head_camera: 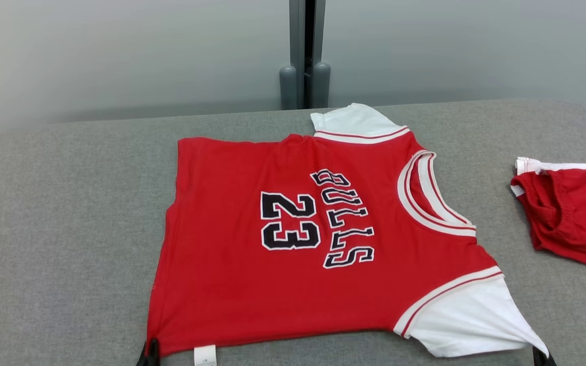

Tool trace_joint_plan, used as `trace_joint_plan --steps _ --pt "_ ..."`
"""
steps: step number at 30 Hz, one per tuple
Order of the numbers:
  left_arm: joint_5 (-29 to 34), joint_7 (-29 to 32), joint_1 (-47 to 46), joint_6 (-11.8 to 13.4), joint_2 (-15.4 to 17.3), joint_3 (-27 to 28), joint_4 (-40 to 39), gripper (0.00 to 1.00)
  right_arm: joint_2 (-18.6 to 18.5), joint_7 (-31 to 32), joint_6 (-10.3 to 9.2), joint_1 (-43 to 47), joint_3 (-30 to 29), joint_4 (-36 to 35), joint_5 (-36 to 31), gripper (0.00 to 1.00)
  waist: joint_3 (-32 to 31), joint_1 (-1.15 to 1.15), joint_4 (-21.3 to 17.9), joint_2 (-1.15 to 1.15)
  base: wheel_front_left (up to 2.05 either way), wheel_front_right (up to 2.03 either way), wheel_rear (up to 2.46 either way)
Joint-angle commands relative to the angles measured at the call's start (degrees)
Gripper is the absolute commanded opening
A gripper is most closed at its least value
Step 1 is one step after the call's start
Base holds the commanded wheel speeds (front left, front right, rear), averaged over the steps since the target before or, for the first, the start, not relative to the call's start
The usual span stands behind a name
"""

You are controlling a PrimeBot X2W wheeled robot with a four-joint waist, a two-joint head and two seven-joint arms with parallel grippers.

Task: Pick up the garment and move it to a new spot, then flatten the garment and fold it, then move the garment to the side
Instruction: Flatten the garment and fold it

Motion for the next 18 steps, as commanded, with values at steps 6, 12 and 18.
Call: trace_joint_plan --steps 6,12,18 --pt "1.0 -0.3 3.6 -0.1 -0.3 -1.0 -3.5 0.00 -0.1 -0.3 -0.03 1.7 -0.6 -2.5 0.5 0.00 0.1 0.02 0.8 0.00 0.00 0.00 0.00" --pt "1.2 -0.3 -1.1 -0.1 -0.5 -2.8 -8.0 0.00 -0.1 -0.3 -0.02 -4.3 0.9 -4.8 2.8 0.00 1.1 0.02 1.8 0.00 0.00 0.00 0.00" --pt "-0.5 -0.3 -7.6 -0.1 -0.5 -3.4 -8.5 0.00 -0.1 -0.3 -0.02 -13.2 2.5 -4.2 2.2 0.00 3.0 0.02 2.3 0.00 0.00 0.00 0.00"
